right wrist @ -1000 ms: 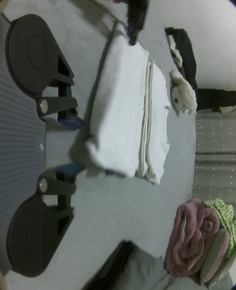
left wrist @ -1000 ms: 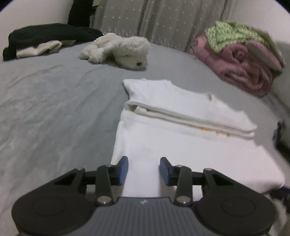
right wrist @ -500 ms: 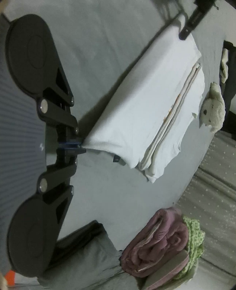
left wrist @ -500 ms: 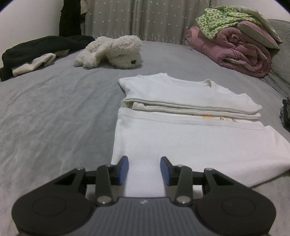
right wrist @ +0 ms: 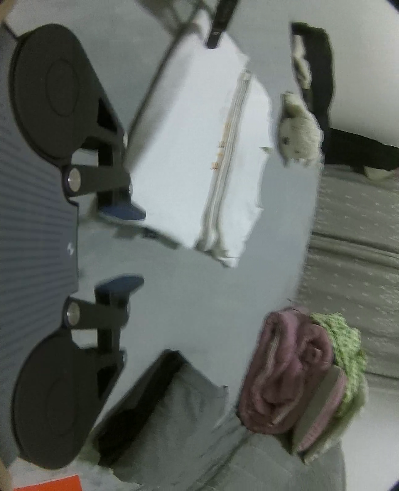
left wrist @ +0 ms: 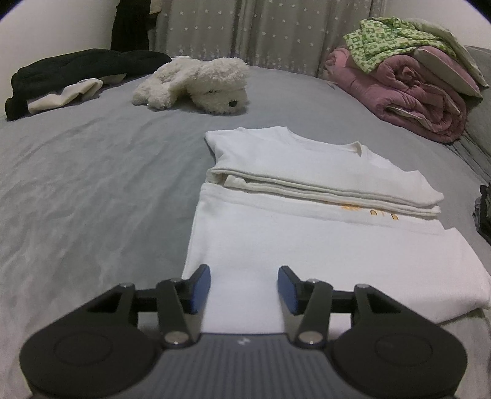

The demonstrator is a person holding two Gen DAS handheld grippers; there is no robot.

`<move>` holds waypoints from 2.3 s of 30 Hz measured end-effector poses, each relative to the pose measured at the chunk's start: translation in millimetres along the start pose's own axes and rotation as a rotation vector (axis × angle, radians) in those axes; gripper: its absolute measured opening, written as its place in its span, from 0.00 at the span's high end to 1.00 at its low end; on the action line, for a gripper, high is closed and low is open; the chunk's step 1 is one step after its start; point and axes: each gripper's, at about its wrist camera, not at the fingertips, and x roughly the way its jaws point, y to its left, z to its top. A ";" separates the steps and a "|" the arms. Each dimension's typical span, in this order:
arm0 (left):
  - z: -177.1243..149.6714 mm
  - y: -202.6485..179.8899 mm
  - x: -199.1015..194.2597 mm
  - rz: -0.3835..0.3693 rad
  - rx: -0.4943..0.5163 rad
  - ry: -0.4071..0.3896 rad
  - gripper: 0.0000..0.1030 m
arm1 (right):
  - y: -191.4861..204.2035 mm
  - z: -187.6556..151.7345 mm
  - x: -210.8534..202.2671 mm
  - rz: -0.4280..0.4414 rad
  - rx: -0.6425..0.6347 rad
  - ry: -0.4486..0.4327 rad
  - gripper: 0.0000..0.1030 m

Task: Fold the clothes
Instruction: 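Release the shirt and withdraw both open grippers above it, then move both open grippers down to the long edge of the folded white shirt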

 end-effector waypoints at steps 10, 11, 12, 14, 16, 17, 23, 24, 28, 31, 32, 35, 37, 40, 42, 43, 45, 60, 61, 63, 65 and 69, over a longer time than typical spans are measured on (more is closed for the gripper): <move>4.0 0.0 -8.4 -0.014 -0.075 -0.051 0.51 | 43.9 9.1 22.5 0.041 0.044 -0.034 0.55; 3.1 -0.9 -6.7 -0.012 -0.072 -0.043 0.51 | 44.6 8.7 24.5 0.049 0.059 -0.025 0.55; 2.4 -1.9 -5.3 -0.011 -0.067 -0.036 0.51 | 45.3 8.4 26.4 0.058 0.074 -0.016 0.55; 1.7 -2.0 -4.1 -0.007 -0.057 -0.029 0.51 | 46.6 7.9 29.7 0.072 0.099 0.001 0.55; 1.3 -1.4 -3.5 0.000 -0.048 -0.025 0.51 | 47.0 7.1 32.5 0.070 0.110 0.019 0.55; 1.2 -0.9 -3.3 0.003 -0.045 -0.022 0.51 | 47.1 6.6 34.1 0.065 0.113 0.029 0.54; 2.2 2.9 -2.4 0.001 -0.047 -0.011 0.51 | 39.9 2.3 45.2 0.016 0.155 0.107 0.50; 2.1 3.3 -2.4 0.001 -0.046 -0.011 0.51 | 37.0 2.0 45.0 0.021 0.171 0.110 0.50; 2.1 5.1 -2.8 0.001 -0.044 -0.007 0.51 | 28.4 0.9 44.4 0.034 0.199 0.121 0.52; 2.7 8.8 -3.6 -0.005 -0.051 -0.006 0.51 | 24.1 0.8 43.9 0.021 0.203 0.126 0.49; 2.8 10.1 -4.0 -0.008 -0.055 -0.005 0.51 | 22.5 0.3 43.8 0.000 0.200 0.132 0.48; 3.2 12.9 -4.8 -0.019 -0.065 -0.002 0.51 | 12.7 -2.6 43.3 -0.019 0.228 0.146 0.47; 3.5 15.0 -5.8 -0.028 -0.070 -0.001 0.51 | 3.1 -4.5 42.7 -0.006 0.275 0.154 0.47; 3.7 20.0 -9.3 -0.049 -0.091 -0.002 0.51 | -7.6 -6.7 40.3 0.001 0.331 0.164 0.46; 3.9 23.8 -12.3 -0.042 -0.099 -0.011 0.49 | -13.5 -8.0 38.0 0.004 0.363 0.169 0.45; 4.0 25.7 -13.8 -0.039 -0.103 -0.016 0.48 | -16.4 -8.7 36.8 0.006 0.378 0.172 0.44; 4.1 29.6 -16.7 -0.032 -0.111 -0.025 0.44 | -21.8 -9.5 35.0 0.016 0.412 0.176 0.43; 7.0 89.7 -12.7 -0.113 -0.309 0.094 0.39 | -67.7 -23.9 22.6 0.234 0.796 0.213 0.34; 6.6 95.1 -12.3 -0.129 -0.328 0.105 0.39 | -71.0 -25.6 22.2 0.253 0.822 0.218 0.33; 5.4 104.6 -12.1 -0.167 -0.363 0.125 0.39 | -76.9 -30.0 21.4 0.289 0.873 0.228 0.32; 4.1 111.9 -11.9 -0.203 -0.389 0.143 0.38 | -82.0 -34.2 20.7 0.323 0.916 0.237 0.31; 3.0 117.8 -9.8 -0.245 -0.403 0.169 0.37 | -86.8 -38.3 18.5 0.363 0.954 0.250 0.31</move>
